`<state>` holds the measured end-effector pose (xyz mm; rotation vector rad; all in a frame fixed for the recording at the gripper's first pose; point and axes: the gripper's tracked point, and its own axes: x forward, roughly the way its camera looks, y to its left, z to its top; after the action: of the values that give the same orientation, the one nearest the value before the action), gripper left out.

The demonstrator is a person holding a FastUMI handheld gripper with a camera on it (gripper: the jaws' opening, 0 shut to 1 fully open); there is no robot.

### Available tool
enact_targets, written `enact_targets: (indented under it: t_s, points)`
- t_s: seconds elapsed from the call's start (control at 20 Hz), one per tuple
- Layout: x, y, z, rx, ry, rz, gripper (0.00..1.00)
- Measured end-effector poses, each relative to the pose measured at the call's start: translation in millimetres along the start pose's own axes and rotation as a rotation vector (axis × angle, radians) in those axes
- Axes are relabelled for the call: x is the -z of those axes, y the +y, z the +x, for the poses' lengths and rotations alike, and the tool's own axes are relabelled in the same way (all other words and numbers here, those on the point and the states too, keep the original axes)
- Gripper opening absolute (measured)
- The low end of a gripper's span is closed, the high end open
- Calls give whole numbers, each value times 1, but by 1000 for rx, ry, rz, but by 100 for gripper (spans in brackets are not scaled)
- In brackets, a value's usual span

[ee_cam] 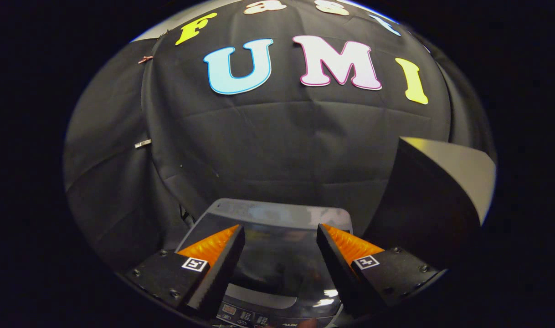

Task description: Put the clothes into the washing machine and then close the washing machine lid.

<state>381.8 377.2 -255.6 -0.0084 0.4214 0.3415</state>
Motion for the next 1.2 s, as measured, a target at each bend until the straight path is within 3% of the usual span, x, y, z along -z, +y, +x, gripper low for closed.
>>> enact_targets:
  t_s: [0.15, 0.4, 0.95, 1.2]
  points:
    - [35, -8, -22, 8, 1, 2, 100]
    - [38, -11, -43, 17, -62, 7, 100]
    - [-14, 4, -129, -33, -254, 9, 100]
    - [-39, -6, -183, -13, -336, -9, 100]
